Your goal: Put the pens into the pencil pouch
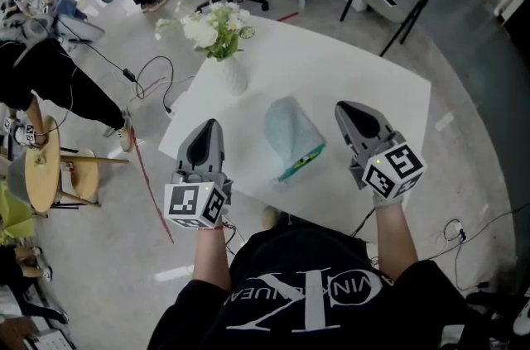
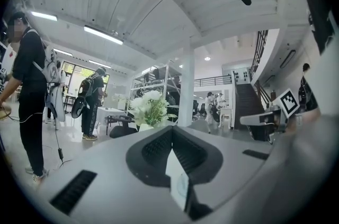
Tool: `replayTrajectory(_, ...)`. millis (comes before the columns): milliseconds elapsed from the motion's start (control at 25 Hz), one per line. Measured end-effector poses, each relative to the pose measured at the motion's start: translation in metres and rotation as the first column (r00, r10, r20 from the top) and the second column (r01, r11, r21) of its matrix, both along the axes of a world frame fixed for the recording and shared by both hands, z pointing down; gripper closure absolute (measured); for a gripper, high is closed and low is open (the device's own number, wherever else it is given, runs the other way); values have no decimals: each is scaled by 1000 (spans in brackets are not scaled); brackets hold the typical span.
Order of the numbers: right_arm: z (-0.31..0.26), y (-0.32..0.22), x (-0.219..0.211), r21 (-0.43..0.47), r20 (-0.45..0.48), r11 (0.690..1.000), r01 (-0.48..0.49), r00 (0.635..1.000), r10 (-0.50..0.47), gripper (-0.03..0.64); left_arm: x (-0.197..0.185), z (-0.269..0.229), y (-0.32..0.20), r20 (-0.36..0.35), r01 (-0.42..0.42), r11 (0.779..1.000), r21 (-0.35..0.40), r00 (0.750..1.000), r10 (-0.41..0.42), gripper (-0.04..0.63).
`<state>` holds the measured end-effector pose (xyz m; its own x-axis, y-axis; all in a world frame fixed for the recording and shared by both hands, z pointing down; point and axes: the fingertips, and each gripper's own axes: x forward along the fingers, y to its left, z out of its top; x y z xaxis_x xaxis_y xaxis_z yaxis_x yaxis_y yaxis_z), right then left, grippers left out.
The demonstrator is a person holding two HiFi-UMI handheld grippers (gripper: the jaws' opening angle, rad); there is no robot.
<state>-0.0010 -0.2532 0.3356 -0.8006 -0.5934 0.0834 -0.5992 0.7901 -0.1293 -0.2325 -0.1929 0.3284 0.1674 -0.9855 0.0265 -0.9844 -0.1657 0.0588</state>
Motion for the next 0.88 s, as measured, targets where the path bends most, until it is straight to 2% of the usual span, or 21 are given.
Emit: replayTrajectory(880,10,-7,0,-23,18,1000,-8,1000,9,607,-2,10,-7,-10,-9,1000,-25,1000,8,592)
